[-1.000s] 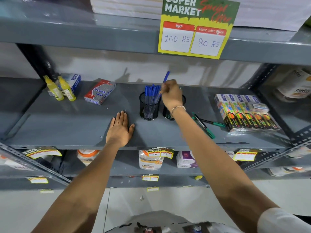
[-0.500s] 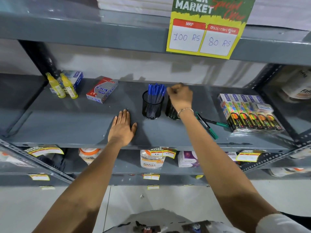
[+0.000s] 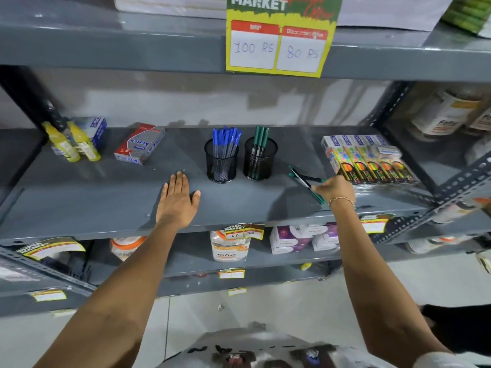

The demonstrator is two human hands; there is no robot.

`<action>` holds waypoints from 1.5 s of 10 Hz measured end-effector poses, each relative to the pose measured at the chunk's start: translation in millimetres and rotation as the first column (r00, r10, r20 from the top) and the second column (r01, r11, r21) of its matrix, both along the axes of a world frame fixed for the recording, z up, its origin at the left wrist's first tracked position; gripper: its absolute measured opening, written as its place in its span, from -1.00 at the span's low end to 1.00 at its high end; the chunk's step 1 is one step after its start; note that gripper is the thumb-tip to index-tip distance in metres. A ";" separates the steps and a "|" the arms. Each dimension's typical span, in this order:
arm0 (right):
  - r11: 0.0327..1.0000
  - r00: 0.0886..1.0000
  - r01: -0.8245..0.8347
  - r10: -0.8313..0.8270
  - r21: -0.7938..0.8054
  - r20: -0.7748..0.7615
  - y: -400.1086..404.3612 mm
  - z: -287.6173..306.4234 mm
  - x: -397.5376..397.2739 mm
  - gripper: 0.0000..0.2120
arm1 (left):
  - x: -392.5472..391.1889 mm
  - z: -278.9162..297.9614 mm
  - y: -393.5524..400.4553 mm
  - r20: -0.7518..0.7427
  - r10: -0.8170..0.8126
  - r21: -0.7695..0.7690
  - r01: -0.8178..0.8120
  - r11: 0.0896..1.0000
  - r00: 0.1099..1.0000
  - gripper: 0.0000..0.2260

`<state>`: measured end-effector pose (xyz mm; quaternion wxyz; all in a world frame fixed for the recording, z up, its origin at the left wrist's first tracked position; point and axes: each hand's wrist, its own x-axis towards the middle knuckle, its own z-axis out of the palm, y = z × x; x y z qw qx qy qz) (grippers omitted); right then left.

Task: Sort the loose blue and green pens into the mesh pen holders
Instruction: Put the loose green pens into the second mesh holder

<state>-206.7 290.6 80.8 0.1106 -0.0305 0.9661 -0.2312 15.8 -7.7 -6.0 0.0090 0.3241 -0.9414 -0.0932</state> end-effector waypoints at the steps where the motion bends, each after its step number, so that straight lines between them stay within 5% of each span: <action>1: 0.996 0.999 -0.030 0.027 0.084 0.036 5.7 -5.8 4.6 -0.64 | -0.1 -0.7 -0.3 0.007 0.007 0.000 -0.007 1.000 1.000 -0.39; 3: 0.986 0.993 -0.121 0.122 0.119 -0.002 6.6 -9.1 8.2 -0.71 | -0.6 -2.6 -0.8 0.001 0.013 -0.006 -0.013 1.000 1.000 -0.39; 4: 0.985 0.986 -0.138 0.127 -0.104 -0.109 1.0 5.1 4.4 -0.73 | -1.3 -3.5 -1.6 0.003 0.015 -0.010 -0.015 1.000 1.000 -0.39; 6: 0.763 0.880 -0.255 -0.072 -0.594 -0.470 -35.4 63.7 9.9 -0.75 | 0.0 -5.9 -3.0 0.002 0.015 -0.019 -0.015 1.000 1.000 -0.38; 7: 0.665 0.847 -0.329 -0.105 -0.670 -0.520 -61.3 81.0 8.3 -0.77 | -0.4 -7.3 -4.4 0.003 0.011 -0.027 -0.011 1.000 1.000 -0.38; 10: 0.848 0.913 -0.363 0.239 -0.386 -0.332 -124.2 33.2 -4.6 -0.78 | -1.1 -8.1 -5.3 -0.009 0.015 -0.030 -0.015 0.999 1.000 -0.38; 15: 0.909 0.968 -0.219 0.155 -0.355 -0.199 -139.8 33.4 -12.8 -0.68 | 0.4 -3.5 -2.3 0.001 0.012 -0.021 -0.012 1.000 1.000 -0.39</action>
